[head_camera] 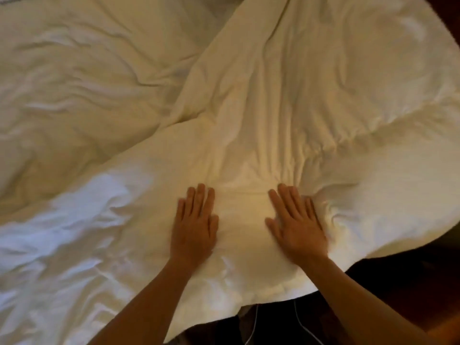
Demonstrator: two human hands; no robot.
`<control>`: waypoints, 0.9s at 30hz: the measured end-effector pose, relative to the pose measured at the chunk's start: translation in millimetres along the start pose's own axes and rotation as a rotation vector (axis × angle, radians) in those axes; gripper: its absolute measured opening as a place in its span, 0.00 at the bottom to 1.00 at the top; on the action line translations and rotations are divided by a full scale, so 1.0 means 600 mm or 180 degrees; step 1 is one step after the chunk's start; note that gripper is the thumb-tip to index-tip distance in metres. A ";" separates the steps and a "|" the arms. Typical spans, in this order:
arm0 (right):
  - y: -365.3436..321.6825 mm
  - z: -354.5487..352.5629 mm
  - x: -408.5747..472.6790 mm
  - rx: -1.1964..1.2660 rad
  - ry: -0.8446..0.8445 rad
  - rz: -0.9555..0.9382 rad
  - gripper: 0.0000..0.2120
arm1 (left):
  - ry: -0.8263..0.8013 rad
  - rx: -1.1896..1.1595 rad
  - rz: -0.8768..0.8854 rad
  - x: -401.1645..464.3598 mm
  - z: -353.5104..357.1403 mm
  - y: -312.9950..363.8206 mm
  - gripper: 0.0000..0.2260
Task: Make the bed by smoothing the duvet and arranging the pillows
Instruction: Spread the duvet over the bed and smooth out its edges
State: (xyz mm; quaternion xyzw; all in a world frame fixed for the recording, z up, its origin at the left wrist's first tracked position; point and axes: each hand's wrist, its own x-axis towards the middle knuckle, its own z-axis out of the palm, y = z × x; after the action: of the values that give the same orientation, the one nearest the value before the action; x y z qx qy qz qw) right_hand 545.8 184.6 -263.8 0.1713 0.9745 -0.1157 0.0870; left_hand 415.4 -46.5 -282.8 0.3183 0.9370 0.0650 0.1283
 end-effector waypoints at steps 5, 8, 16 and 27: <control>-0.035 -0.004 0.000 0.0044 0.0091 0.1247 0.34 | 0.0168 0.0137 -0.0987 -0.067 -0.005 -0.102 0.28; -0.133 -0.016 0.012 0.0553 -0.0016 0.1234 0.35 | 0.0232 -0.0057 -0.1322 -0.123 -0.013 -0.121 0.28; -0.195 0.042 -0.042 -0.0229 -0.0471 0.1015 0.31 | 0.0078 -0.0046 -0.0732 -0.265 0.003 -0.131 0.27; -0.370 -0.113 0.144 0.0628 0.0104 -0.0190 0.31 | 0.1228 -0.0850 -0.1056 -0.065 -0.213 -0.233 0.19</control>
State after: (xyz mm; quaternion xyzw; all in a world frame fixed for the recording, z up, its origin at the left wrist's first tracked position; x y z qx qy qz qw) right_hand 378.2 26.1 -173.5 0.1519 0.9643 -0.2109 0.0504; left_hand 328.1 -185.7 -180.7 0.1227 0.9665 0.2253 -0.0027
